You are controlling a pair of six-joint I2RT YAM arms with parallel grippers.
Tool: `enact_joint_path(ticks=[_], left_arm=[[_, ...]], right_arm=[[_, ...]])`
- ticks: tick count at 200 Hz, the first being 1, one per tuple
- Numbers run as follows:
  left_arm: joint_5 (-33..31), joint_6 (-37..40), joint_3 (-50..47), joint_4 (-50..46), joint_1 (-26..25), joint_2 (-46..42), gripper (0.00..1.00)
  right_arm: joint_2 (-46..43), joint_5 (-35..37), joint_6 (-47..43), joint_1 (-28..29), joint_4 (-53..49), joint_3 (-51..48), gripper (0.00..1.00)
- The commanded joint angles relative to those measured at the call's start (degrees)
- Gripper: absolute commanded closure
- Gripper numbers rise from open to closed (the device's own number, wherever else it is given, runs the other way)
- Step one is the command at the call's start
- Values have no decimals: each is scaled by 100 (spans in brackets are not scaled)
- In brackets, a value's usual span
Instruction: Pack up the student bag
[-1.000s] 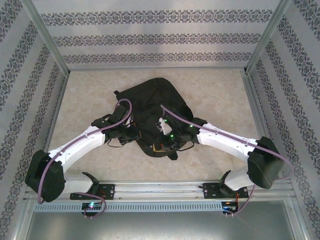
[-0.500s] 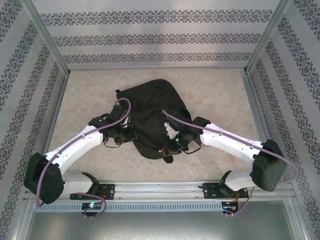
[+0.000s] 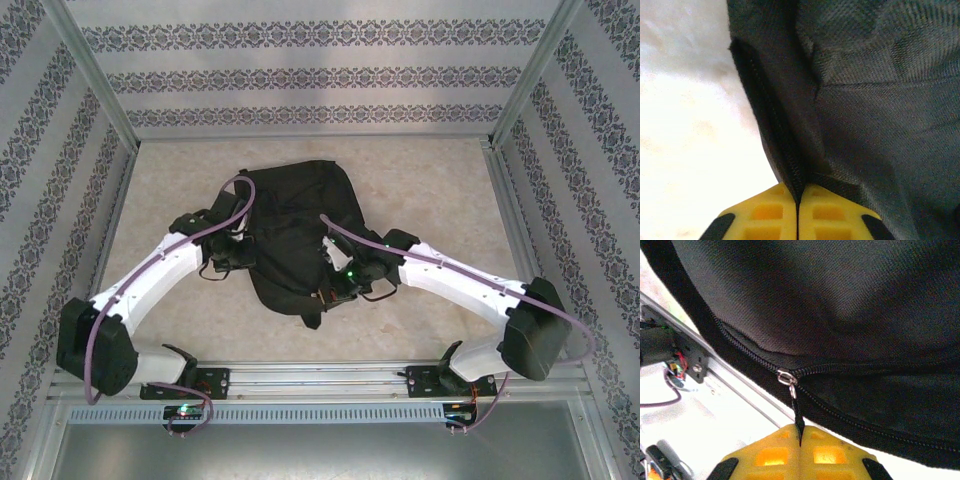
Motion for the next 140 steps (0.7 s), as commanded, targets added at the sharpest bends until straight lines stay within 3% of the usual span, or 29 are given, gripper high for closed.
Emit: enact_joint_path(ticks=[1, 19, 65, 90, 140], left_arm=[[-455, 21, 503, -74, 201, 22, 75], [-212, -534, 337, -166, 200, -353, 62], [366, -2155, -591, -447, -64, -1499, 51], [687, -2919, -1054, -110, -176, -1730, 47], [806, -3236, -1276, 579, -478, -1443, 48]], right_arm=[[347, -233, 187, 154, 420, 292, 100], [504, -268, 314, 166, 657, 342, 100], [642, -259, 494, 165, 1001, 310, 100], [715, -287, 556, 165, 1123, 281, 100], [687, -286, 618, 174, 1171, 188, 100]])
